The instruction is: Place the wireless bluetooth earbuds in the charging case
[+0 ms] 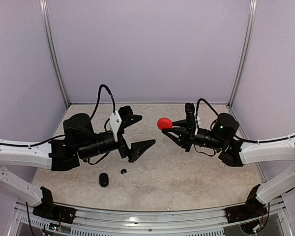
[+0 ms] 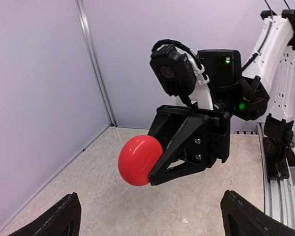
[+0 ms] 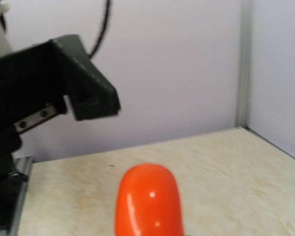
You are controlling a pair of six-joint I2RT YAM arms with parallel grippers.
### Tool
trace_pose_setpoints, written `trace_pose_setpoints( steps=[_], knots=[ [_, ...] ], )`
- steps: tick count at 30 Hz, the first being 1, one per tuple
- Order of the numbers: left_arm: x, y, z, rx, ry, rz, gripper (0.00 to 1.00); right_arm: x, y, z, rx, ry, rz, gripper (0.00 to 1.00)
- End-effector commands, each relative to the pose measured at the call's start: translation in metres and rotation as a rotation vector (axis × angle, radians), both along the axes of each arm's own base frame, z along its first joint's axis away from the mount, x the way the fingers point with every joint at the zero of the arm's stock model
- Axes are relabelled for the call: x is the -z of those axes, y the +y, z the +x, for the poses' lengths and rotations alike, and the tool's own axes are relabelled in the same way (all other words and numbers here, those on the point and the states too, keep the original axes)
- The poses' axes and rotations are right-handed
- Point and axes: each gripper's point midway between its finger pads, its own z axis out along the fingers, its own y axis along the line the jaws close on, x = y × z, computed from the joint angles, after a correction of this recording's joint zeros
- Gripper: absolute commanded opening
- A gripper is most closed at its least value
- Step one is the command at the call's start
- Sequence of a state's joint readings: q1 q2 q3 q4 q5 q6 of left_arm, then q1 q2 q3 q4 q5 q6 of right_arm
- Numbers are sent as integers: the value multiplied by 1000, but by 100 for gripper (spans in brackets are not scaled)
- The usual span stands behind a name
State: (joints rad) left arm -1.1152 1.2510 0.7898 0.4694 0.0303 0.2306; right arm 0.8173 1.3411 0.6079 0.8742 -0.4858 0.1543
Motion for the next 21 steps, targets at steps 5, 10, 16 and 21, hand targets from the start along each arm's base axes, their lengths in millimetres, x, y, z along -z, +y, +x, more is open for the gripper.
trace_pose_setpoints(
  steps=[5,10,16,21],
  knots=[
    [-25,70,69,-312,193,-330,99,39,-13,81,158,232,-156,15],
    [-18,100,86,-468,247,-389,99,71,1,115,134,367,-208,14],
    [8,122,112,-667,351,-355,99,122,29,151,118,519,-273,13],
    [21,131,117,-740,398,-338,99,159,29,184,171,622,-301,14]
  ],
)
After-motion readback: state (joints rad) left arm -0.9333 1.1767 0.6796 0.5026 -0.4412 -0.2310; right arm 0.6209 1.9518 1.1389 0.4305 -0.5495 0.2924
